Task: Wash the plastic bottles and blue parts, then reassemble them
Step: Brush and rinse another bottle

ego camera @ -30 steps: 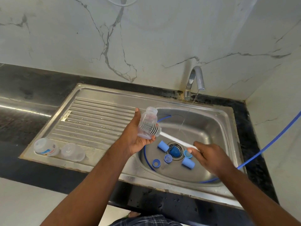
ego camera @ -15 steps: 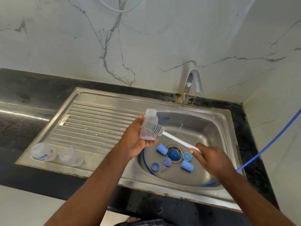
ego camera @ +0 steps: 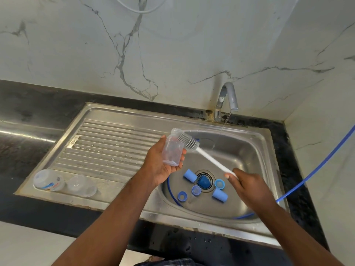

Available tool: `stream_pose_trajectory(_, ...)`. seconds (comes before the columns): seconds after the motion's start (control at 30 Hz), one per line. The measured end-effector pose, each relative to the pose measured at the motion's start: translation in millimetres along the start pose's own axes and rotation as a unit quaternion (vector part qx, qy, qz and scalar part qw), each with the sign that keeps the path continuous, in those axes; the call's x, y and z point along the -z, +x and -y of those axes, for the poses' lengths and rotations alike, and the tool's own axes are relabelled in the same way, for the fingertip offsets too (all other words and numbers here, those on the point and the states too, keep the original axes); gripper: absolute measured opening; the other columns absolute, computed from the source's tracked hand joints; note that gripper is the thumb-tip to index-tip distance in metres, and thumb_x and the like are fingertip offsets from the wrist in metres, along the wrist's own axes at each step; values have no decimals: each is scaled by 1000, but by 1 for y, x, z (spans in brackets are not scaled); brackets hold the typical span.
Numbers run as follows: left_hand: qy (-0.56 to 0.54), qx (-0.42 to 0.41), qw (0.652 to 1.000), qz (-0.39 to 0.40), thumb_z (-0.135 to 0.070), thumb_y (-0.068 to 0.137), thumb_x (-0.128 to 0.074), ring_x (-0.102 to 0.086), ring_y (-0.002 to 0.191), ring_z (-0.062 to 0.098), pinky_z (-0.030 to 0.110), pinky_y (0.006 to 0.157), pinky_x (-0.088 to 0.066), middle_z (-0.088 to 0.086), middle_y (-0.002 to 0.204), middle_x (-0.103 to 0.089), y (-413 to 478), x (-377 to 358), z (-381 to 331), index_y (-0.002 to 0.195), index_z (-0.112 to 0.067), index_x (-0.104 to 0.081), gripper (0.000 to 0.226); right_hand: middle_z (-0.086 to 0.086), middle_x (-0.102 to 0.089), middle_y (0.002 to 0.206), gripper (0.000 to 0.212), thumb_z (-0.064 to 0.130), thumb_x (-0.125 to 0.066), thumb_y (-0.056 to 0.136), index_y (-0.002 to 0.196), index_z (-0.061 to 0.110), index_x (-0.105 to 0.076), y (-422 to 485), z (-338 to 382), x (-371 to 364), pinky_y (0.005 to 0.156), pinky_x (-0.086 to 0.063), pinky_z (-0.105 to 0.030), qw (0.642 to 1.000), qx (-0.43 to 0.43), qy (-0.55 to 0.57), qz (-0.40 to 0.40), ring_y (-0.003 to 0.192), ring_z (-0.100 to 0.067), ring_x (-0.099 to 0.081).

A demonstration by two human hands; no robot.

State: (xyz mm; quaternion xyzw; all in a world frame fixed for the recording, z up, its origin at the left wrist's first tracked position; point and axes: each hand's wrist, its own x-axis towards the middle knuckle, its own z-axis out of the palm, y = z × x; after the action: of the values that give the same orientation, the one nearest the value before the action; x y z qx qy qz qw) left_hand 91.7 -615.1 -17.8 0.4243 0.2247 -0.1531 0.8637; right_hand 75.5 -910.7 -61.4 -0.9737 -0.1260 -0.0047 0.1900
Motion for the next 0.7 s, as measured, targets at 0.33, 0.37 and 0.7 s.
stream_pose_trajectory(0.33,-35,-4,998,48,-44,86,-66,-64,75,20,31,59,-54,12,96,-64,-3,-5,0,118,-8,-62,48,6,-34,46,63,76,-25,94,73,20,-47,-7,-2,1,45,-40,-36,999,52,-16,0,45,-23,-44)
stream_pose_trajectory(0.37,-34,-9,998,52,-44,88,-65,-64,76,20,31,59,-55,12,97,-64,-1,-2,1,120,-7,-61,49,6,-32,46,61,75,-27,94,72,22,-45,-8,-2,2,43,-40,-36,999,52,-14,-7,44,-23,-43)
stream_pose_trajectory(0.7,-35,-2,998,51,-46,89,-60,-66,82,25,38,68,-57,18,103,-68,4,1,2,126,-7,-60,55,8,-30,46,48,67,-34,97,71,27,-38,-6,-1,2,44,-40,-35,999,36,-17,-24,45,-26,-45)
